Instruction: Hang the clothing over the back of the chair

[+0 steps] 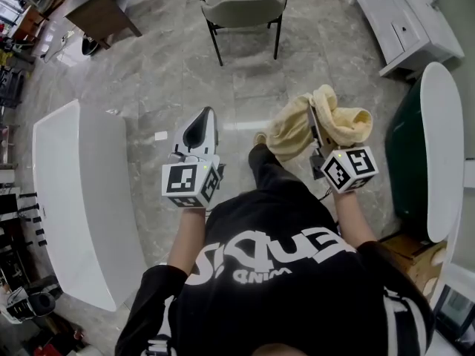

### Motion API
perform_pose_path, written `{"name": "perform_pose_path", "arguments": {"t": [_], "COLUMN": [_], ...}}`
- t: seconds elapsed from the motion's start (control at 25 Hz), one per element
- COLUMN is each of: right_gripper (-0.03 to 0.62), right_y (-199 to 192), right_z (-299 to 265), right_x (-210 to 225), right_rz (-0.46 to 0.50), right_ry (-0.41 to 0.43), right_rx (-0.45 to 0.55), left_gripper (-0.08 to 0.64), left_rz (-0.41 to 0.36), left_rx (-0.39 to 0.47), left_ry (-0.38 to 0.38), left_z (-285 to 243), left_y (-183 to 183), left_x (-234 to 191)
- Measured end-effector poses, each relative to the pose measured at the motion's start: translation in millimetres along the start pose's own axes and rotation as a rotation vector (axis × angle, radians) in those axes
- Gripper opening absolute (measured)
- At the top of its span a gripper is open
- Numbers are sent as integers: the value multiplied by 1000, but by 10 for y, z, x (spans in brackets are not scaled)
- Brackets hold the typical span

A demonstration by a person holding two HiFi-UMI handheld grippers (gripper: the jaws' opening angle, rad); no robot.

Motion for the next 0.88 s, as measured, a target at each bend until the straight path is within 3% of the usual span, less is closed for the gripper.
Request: {"name": "perform_pose_path", "arguments": {"t": [0.88], "right_gripper": [31], "right_y": [558], "right_z": [-1627], "right_x": [710], "right_rz": [-15], "right_ry": [59], "right_rx": [-4], "left_gripper": [15], "left_rz": [-15], "left_rx": [-25], "left_ry": [22], "left_z": [-1488], "left_y": [567], "left_x": [-664]}}
Point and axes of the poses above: the fingertips, and each gripper's own axes: z backward along the fingers, x to its right, y out of its top, the point moved 7 cm from there along z, backward along the fingers, and after that the axes turned 8 degrees about -y, right-handed, at the moved point
